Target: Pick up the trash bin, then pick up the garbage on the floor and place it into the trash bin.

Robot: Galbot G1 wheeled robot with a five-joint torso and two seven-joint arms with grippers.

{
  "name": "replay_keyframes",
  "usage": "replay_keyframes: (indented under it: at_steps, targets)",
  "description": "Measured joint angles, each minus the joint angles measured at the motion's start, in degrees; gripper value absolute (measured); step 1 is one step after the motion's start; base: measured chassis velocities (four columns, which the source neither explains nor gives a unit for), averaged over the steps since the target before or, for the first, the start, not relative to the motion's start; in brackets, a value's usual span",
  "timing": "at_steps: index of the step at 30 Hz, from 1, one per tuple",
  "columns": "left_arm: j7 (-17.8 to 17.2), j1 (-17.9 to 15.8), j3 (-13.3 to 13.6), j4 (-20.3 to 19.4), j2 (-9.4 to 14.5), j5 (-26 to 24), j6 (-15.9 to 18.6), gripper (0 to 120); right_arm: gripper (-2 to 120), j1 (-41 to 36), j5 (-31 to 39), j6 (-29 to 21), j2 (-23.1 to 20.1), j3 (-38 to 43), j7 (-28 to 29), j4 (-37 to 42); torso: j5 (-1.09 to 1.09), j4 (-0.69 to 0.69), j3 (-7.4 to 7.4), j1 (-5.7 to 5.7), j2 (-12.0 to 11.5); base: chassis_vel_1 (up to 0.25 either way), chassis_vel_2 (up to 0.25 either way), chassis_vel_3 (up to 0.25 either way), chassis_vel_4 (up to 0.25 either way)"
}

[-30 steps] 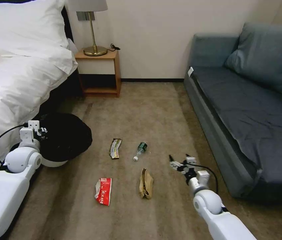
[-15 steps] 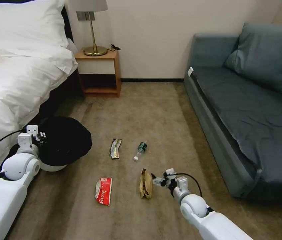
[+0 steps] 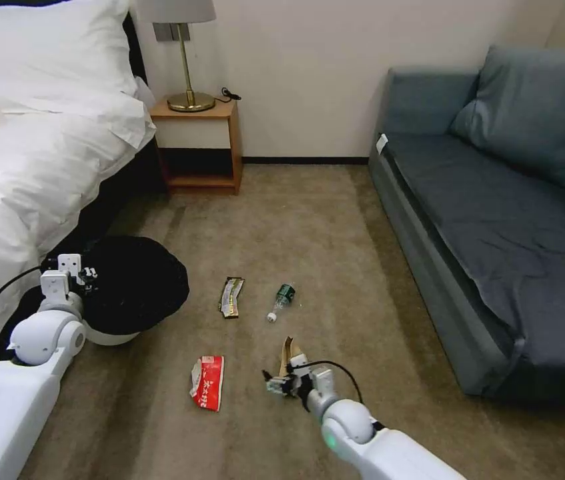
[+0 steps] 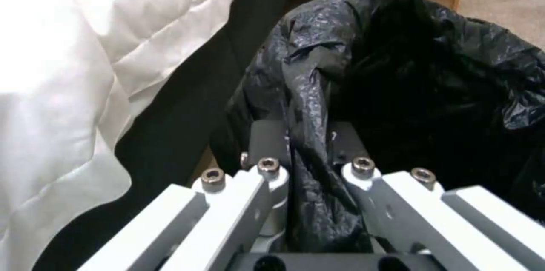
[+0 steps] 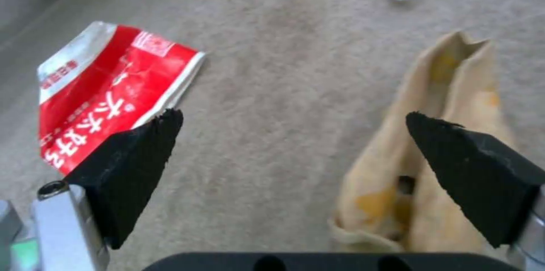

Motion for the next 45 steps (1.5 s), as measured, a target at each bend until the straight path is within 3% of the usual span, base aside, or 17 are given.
replay_keyframes:
  at_steps: [21,31,45]
  targets:
    - [0.55,2.35,-1.88,-0.80,-0.54,0.63,-1.14,6,100,3.74,-3.97,5.71,5.96,-0.60,-5.32,-16.78,0.00,0.01,0.00,0.00,0.00,0.000,0.000,0.000,0.000]
    - [0.82,3.08,-2.33,-1.27,-0.79,0.88,-1.43,6,99,4.73,-3.44,5.55,5.87,0.83,-6.54,-19.26,-0.01,-0.02,0.00,0.00,0.00,0.000,0.000,0.000,0.000]
    - [0.79,3.02,-1.91,-1.59,-1.32,1.04,-1.48,6,51,3.86,-2.85,6.87,5.63,2.35,-9.65,-19.64,0.00,-0.01,0.00,0.00,0.00,0.000,0.000,0.000,0.000]
